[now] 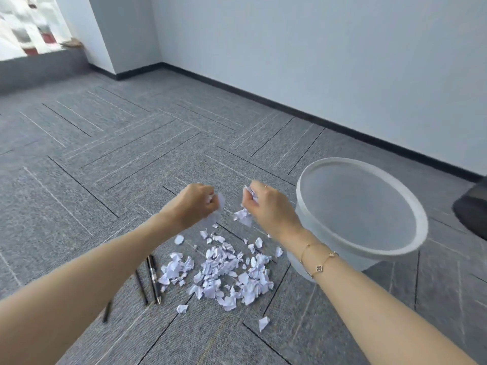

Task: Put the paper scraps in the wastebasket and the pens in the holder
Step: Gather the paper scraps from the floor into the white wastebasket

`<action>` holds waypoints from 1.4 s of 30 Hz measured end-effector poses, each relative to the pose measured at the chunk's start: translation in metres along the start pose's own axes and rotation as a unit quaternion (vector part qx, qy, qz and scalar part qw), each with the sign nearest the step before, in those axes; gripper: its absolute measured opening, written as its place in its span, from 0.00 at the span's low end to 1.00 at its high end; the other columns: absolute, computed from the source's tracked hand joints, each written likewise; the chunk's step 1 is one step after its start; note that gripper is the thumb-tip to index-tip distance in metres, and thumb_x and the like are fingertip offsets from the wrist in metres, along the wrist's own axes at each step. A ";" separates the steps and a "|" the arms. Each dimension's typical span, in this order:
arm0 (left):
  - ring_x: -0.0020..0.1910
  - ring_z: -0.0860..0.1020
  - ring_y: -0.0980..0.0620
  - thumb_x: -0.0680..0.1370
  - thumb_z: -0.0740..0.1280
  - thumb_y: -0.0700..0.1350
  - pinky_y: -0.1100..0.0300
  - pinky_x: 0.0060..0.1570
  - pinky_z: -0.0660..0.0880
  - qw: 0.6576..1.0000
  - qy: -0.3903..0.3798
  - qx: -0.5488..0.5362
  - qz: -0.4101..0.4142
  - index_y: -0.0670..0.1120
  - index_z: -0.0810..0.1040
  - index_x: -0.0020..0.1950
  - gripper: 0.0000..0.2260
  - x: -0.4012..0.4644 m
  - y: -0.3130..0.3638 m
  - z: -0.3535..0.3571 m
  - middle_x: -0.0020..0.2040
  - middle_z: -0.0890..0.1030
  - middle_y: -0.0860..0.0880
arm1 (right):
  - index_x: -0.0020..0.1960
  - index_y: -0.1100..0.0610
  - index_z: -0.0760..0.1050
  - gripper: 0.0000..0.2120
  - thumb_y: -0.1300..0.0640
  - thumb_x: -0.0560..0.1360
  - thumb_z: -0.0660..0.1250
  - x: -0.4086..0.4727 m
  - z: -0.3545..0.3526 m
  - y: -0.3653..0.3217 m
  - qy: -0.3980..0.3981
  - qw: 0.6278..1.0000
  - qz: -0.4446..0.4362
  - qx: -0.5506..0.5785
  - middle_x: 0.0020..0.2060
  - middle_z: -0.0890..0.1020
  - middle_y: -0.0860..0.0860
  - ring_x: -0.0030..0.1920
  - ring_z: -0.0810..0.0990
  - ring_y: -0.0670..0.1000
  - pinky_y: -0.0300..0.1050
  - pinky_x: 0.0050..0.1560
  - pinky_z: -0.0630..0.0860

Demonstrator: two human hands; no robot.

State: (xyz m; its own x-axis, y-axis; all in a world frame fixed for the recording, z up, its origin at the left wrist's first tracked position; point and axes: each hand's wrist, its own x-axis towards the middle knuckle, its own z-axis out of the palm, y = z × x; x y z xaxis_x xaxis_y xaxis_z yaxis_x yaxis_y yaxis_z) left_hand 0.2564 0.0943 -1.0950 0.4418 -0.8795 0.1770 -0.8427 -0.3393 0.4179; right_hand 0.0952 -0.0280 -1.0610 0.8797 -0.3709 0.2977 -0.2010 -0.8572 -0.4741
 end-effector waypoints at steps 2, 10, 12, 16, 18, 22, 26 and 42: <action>0.25 0.73 0.57 0.77 0.63 0.40 0.65 0.26 0.73 1.000 0.009 0.007 0.016 0.51 0.65 0.30 0.16 0.015 0.018 -0.010 0.27 0.72 0.56 | 0.36 0.58 0.61 0.14 0.55 0.79 0.57 0.005 -0.026 0.003 0.047 0.999 0.004 -0.002 0.24 0.66 0.50 0.24 0.64 0.53 0.46 0.24 0.59; 0.24 0.69 0.51 0.76 0.60 0.43 0.57 0.24 0.69 0.998 -0.006 0.001 0.064 0.38 0.73 0.35 0.13 0.077 0.110 -0.019 0.30 0.76 0.45 | 0.32 0.54 0.56 0.18 0.55 0.78 0.59 -0.022 -0.092 0.064 0.145 0.984 0.108 0.002 0.23 0.60 0.47 0.28 0.60 0.56 0.49 0.29 0.61; 0.25 0.71 0.50 0.76 0.60 0.44 0.55 0.25 0.71 0.997 -0.017 -0.003 0.078 0.39 0.73 0.35 0.12 0.092 0.128 -0.012 0.31 0.77 0.45 | 0.31 0.50 0.51 0.22 0.55 0.78 0.59 -0.035 -0.101 0.081 0.157 0.978 0.136 0.003 0.23 0.58 0.46 0.27 0.58 0.51 0.46 0.30 0.58; 0.25 0.70 0.49 0.75 0.62 0.43 0.58 0.23 0.67 0.993 -0.028 -0.016 0.110 0.46 0.68 0.29 0.14 0.118 0.166 0.004 0.27 0.73 0.50 | 0.30 0.50 0.51 0.22 0.55 0.78 0.59 -0.056 -0.114 0.112 0.180 0.963 0.199 0.003 0.23 0.58 0.45 0.25 0.57 0.46 0.45 0.27 0.55; 0.25 0.67 0.50 0.75 0.62 0.43 0.60 0.24 0.63 0.993 -0.029 -0.023 0.117 0.48 0.65 0.27 0.16 0.130 0.188 0.013 0.26 0.69 0.51 | 0.30 0.51 0.52 0.21 0.54 0.78 0.58 -0.063 -0.117 0.127 0.188 0.958 0.218 0.009 0.23 0.59 0.46 0.25 0.57 0.47 0.45 0.26 0.55; 0.24 0.65 0.55 0.74 0.63 0.42 0.61 0.25 0.62 0.991 -0.034 -0.067 0.113 0.49 0.64 0.26 0.17 0.147 0.229 0.035 0.26 0.68 0.53 | 0.31 0.53 0.54 0.20 0.55 0.78 0.58 -0.069 -0.122 0.150 0.201 0.948 0.244 0.043 0.24 0.60 0.47 0.26 0.56 0.48 0.44 0.28 0.54; 0.26 0.64 0.48 0.72 0.64 0.40 0.60 0.28 0.61 0.989 -0.040 -0.100 0.099 0.48 0.61 0.24 0.18 0.154 0.248 0.071 0.23 0.64 0.53 | 0.31 0.54 0.56 0.19 0.55 0.78 0.59 -0.072 -0.117 0.169 0.192 0.938 0.281 0.066 0.24 0.62 0.48 0.26 0.58 0.48 0.45 0.28 0.55; 0.34 0.77 0.39 0.76 0.61 0.44 0.54 0.32 0.71 0.993 -0.063 -0.104 0.015 0.40 0.72 0.34 0.12 0.150 0.223 0.124 0.34 0.71 0.45 | 0.42 0.59 0.69 0.10 0.53 0.77 0.62 -0.063 -0.101 0.183 0.152 0.957 0.238 -0.065 0.41 0.75 0.56 0.45 0.72 0.56 0.47 0.38 0.66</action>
State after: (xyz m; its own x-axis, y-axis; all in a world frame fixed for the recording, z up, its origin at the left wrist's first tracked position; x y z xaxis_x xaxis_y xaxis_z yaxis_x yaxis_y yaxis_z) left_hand 0.0962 -0.1551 -1.0859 0.3652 -0.9271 0.0844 -0.7676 -0.2486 0.5907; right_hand -0.0405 -0.1976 -1.0826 0.5123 -0.8007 0.3105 -0.6172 -0.5947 -0.5152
